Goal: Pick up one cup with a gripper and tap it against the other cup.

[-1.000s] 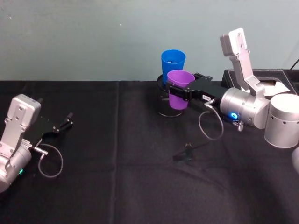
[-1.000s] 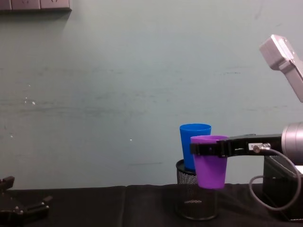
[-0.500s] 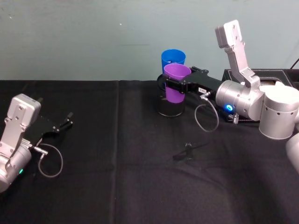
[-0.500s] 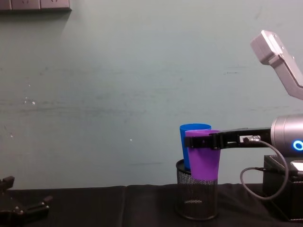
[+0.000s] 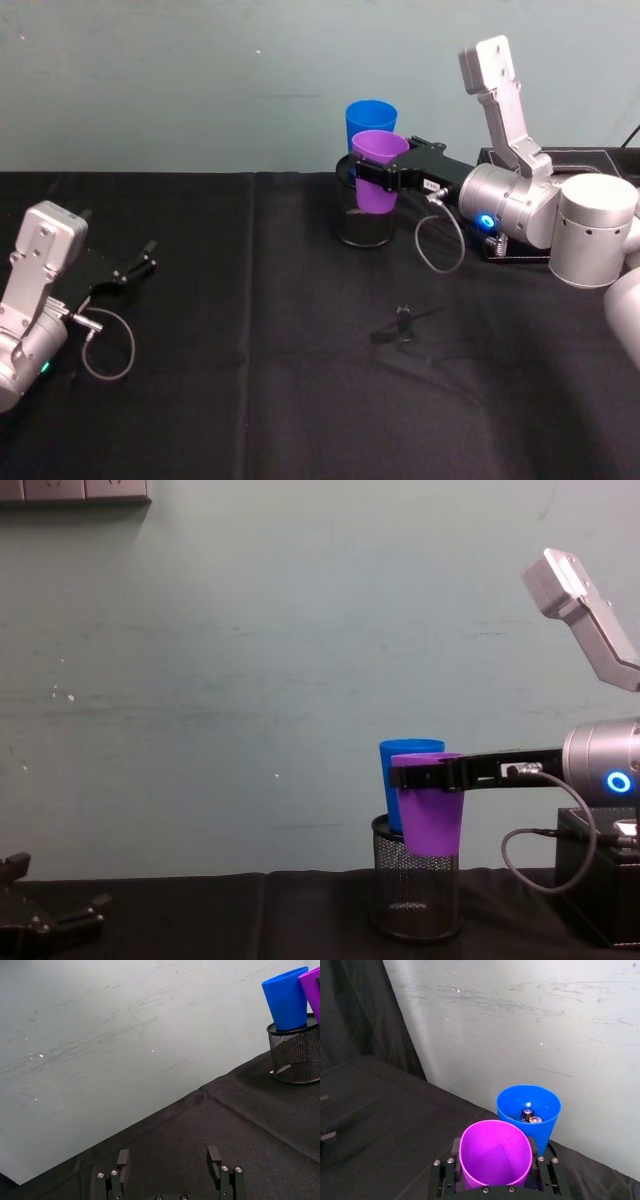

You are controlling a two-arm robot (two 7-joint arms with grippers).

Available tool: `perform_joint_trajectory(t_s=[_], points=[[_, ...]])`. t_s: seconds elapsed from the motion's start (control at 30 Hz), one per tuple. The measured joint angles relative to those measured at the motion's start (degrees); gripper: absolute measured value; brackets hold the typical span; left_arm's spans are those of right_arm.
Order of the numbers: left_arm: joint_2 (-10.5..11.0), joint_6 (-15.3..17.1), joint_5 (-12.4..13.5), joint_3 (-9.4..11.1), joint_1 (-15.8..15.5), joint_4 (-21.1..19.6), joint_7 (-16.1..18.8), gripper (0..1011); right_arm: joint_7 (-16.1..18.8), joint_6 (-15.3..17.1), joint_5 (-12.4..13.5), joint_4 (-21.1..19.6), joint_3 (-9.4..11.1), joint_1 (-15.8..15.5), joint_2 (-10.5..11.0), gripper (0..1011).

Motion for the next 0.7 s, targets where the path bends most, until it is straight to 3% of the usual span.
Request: perform_joint_trajectory(t_s=[0.7], points=[[0.00, 0.00, 0.00, 0.00, 0.00, 0.00, 0.00, 1000, -0.07, -0.01, -0.02, 0.01, 0.04, -0.01, 0.04, 738]])
